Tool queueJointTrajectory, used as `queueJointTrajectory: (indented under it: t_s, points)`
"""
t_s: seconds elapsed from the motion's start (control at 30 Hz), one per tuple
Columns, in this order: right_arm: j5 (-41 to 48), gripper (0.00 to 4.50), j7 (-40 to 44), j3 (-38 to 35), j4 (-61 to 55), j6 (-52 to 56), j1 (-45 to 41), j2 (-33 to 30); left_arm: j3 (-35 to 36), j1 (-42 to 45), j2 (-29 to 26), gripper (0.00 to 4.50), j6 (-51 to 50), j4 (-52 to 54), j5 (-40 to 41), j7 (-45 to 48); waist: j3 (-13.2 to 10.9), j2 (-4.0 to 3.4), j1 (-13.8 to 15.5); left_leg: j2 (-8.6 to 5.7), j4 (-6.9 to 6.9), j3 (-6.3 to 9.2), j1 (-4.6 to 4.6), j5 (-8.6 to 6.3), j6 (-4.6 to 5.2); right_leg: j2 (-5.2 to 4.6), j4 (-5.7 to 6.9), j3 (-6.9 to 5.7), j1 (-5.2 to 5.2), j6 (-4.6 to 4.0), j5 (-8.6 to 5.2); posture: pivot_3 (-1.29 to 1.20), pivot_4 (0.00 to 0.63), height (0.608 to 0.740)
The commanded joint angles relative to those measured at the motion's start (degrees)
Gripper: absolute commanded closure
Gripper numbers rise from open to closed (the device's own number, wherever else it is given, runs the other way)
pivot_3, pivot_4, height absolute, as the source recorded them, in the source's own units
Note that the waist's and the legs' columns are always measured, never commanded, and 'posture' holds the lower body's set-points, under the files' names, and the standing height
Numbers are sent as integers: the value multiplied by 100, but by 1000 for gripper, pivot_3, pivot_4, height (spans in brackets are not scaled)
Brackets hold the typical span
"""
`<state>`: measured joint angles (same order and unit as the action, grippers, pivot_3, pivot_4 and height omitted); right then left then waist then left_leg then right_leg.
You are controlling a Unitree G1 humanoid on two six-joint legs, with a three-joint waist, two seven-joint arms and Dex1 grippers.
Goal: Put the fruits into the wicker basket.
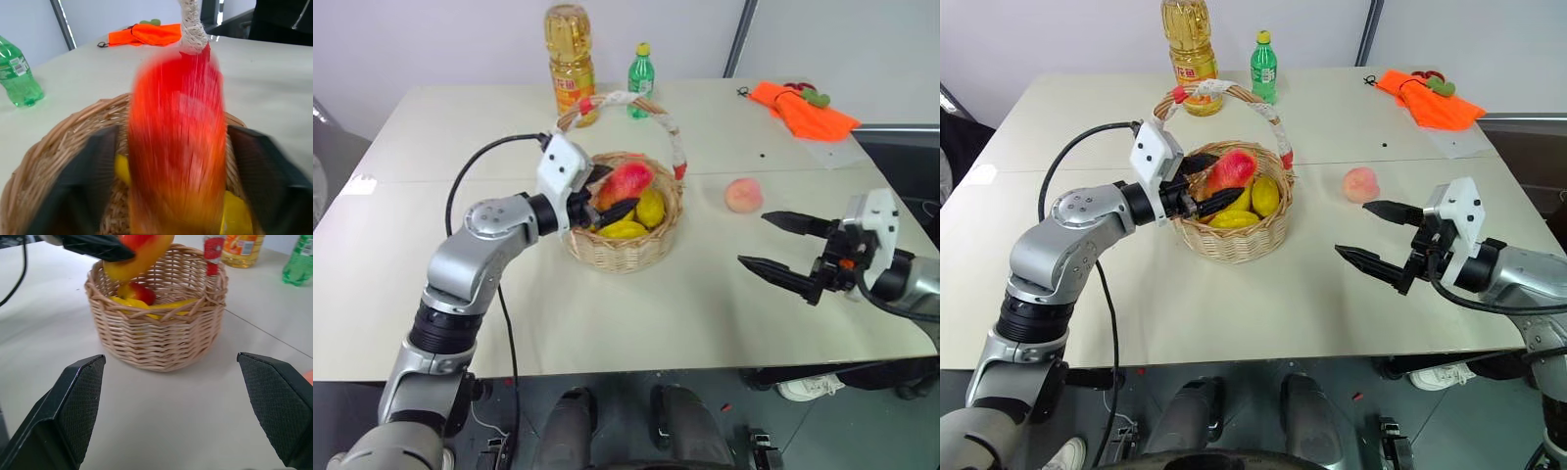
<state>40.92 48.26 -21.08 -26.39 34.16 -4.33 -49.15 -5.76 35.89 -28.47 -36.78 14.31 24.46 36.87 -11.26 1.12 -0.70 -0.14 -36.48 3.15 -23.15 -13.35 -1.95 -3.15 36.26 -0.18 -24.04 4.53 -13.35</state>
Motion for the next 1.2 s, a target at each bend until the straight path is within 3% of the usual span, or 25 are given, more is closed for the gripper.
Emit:
queueJointTrajectory:
  t_s: [0.03, 0.23, 0.4, 0.6, 0.73, 0.87, 0.9, 1.0, 1.2]
  points:
    - [-692, 0, -629, 393, 403, -319, -434, 288, 469, -62, -24, 44, 194, 260, 343, 233, 1, -2, -17, 0, -2, -1, 0, 0, 0, 0, 0, 0, 0, 0, 0, 0, 150, 740]
    - [-2045, 0, -1654, 1201, 2251, -974, -1804, 1062, 1308, -1023, -378, 44, 219, 643, 1281, 1080, 4, -10, -40, 1, -3, -6, 4, 0, -1, -1, 9, 5, -3, -4, 1, 0, 150, 740]
    - [-2762, 0, -2129, 1526, 3990, -1386, -2862, 1511, 1547, -1574, -736, 44, 351, 789, 1334, 1280, 3, -11, 18, 1, -4, -5, -6, 1, -1, 0, 11, 5, -13, -5, 1, 0, 150, 740]
    - [-3204, 0, -2583, 1514, 6120, -1900, -3853, 1844, 1592, -1750, -801, 44, 312, 1067, 1555, 1293, 3, -11, 0, -5, -11, -10, -15, 1, -1, -9, 6, 6, -13, -5, 2, 0, 150, 740]
    - [-3068, 0, -2388, 1384, 6696, -1971, -4117, 1946, 1461, -1787, -781, 44, 221, 1307, 1716, 1296, 3, -11, -14, -4, -9, -9, -14, 1, -1, -8, 7, 6, -14, -4, 3, 0, 150, 740]
    - [-3043, 1641, -2381, 1287, 6785, -1996, -4176, 1965, 1302, -1739, -719, 0, 200, 1398, 1751, 1224, 4, -11, -19, -4, -9, -9, -11, 1, -1, -8, 9, 7, -14, -4, 3, 0, 150, 740]
    - [-3048, 1821, -2398, 1267, 6718, -2013, -4156, 1951, 1257, -1718, -700, 0, 207, 1403, 1745, 1206, 4, -11, -19, -4, -9, -9, -12, 1, -1, -7, 10, 6, -14, -4, 3, 0, 150, 740]
    - [-2994, 1829, -2383, 1155, 6409, -1943, -4056, 1906, 1151, -1671, -676, 0, 260, 1387, 1690, 1184, 4, -12, -21, -4, -9, -9, -11, 1, 0, -6, 10, 7, -14, -3, 3, 0, 150, 740]
    - [-2281, 1829, -1133, 857, 3251, -1398, -2436, 1089, 1263, -1920, -770, 0, 612, 1183, 1422, 1247, 3, -15, 22, -4, -5, -5, -15, 0, 0, -7, 11, 5, -18, -1, 2, 0, 150, 740]
